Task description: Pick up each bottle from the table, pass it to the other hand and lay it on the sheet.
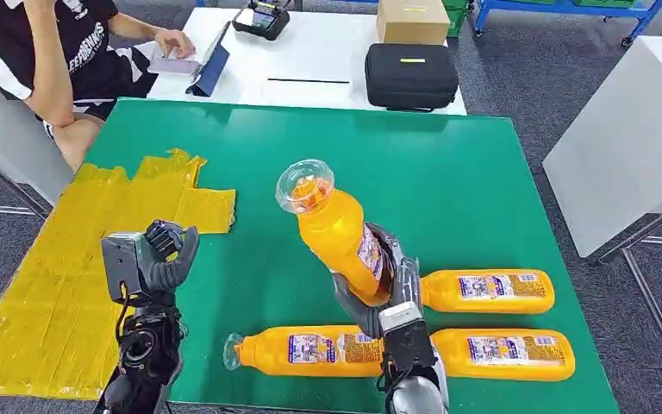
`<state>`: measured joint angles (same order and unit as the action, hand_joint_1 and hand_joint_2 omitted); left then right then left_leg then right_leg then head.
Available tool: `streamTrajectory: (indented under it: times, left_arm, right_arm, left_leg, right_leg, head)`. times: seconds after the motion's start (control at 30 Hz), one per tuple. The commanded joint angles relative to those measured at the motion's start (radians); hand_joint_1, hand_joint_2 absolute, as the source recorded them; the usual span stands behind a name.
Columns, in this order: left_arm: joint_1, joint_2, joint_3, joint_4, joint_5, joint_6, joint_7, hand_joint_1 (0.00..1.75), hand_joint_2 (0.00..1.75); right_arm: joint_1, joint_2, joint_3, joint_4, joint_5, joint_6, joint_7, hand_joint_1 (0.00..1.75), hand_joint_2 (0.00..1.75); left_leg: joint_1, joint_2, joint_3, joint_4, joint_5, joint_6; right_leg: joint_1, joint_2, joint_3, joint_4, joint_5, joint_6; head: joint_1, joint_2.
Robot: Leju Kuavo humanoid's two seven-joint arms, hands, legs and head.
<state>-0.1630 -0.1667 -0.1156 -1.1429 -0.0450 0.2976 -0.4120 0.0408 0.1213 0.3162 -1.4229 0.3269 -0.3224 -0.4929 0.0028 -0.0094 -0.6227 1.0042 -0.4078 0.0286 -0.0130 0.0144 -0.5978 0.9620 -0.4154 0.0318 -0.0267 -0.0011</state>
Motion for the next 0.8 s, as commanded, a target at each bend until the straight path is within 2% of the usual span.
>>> streamTrajectory:
  times: [0.03, 0.17, 0.27, 0.3, 0.33, 0.53, 0.6, 0.63, 0.8]
  left_arm:
    - [-0.026, 0.009, 0.025, 0.009, -0.003, 0.007, -0.001, 1.75, 1.75]
    - [-0.015, 0.011, 0.024, -0.006, -0.003, 0.007, -0.002, 1.75, 1.75]
    - [-0.017, 0.016, 0.015, -0.021, -0.006, 0.001, -0.003, 1.75, 1.75]
    - [-0.018, 0.020, 0.010, -0.021, -0.014, 0.002, -0.005, 0.56, 1.75]
    - [-0.019, 0.020, 0.005, -0.021, -0.019, 0.002, -0.005, 0.00, 1.75]
    - [-0.018, 0.022, -0.008, -0.022, -0.035, 0.002, -0.005, 0.00, 1.75]
    - [-0.019, 0.022, -0.008, -0.020, -0.035, 0.001, -0.006, 0.00, 1.75]
    - [-0.023, 0.021, -0.008, -0.018, -0.035, -0.001, -0.006, 0.00, 1.75]
    - [-0.048, 0.017, -0.026, 0.002, -0.043, -0.025, -0.001, 0.00, 1.75]
  right_arm:
    - [-0.021, -0.010, 0.005, 0.011, -0.008, -0.007, -0.003, 1.75, 1.75]
    - [-0.023, -0.012, 0.010, 0.014, -0.010, -0.006, -0.004, 1.75, 1.75]
    - [-0.039, -0.013, 0.016, 0.019, -0.010, -0.005, 0.000, 1.75, 1.75]
    - [-0.042, -0.014, 0.017, 0.020, -0.010, -0.005, 0.000, 1.75, 1.75]
    - [-0.041, -0.014, 0.014, 0.019, -0.010, -0.005, 0.001, 1.75, 1.75]
    - [-0.031, -0.014, 0.006, 0.010, -0.010, -0.007, 0.001, 1.75, 1.75]
    - [-0.030, -0.013, 0.005, 0.008, -0.010, -0.007, 0.001, 1.75, 1.75]
    - [-0.033, -0.013, 0.004, 0.009, -0.010, -0.007, 0.001, 1.75, 1.75]
    - [-0.047, -0.002, -0.012, 0.005, -0.010, -0.005, 0.004, 1.75, 1.75]
  left_leg:
    - [0.000, 0.001, 0.005, 0.000, -0.002, -0.002]
    - [0.000, 0.001, 0.003, 0.000, -0.001, -0.001]
    - [0.000, 0.002, 0.008, 0.000, -0.004, -0.002]
    - [0.000, 0.002, 0.004, 0.000, -0.002, -0.001]
    - [0.000, 0.002, 0.006, 0.000, -0.003, -0.002]
    - [0.000, 0.001, 0.002, 0.000, -0.001, -0.001]
    - [0.000, 0.002, 0.008, 0.000, -0.003, -0.002]
    - [0.000, 0.001, 0.004, 0.000, -0.002, -0.001]
    - [-0.001, 0.000, 0.007, 0.000, -0.003, -0.002]
  right_leg:
    - [0.000, -0.001, 0.005, 0.000, -0.002, -0.002]
    - [0.000, 0.000, 0.003, 0.000, -0.001, -0.001]
    - [0.000, -0.001, 0.007, 0.001, -0.004, -0.002]
    - [0.000, 0.000, 0.004, 0.000, -0.002, -0.001]
    - [0.000, 0.000, 0.006, 0.000, -0.003, -0.002]
    - [0.000, 0.000, 0.002, 0.000, -0.001, -0.001]
    - [0.000, -0.001, 0.007, 0.000, -0.003, -0.002]
    - [0.000, 0.000, 0.004, 0.000, -0.002, -0.001]
    - [0.000, -0.002, 0.007, 0.001, -0.003, -0.002]
  head:
    - [0.000, 0.000]
    - [0.000, 0.000]
    - [0.000, 0.000]
    - [0.000, 0.000]
    - [0.000, 0.000]
    - [0.000, 0.000]
    - [0.000, 0.000]
    - [0.000, 0.000]
    - [0.000, 0.000]
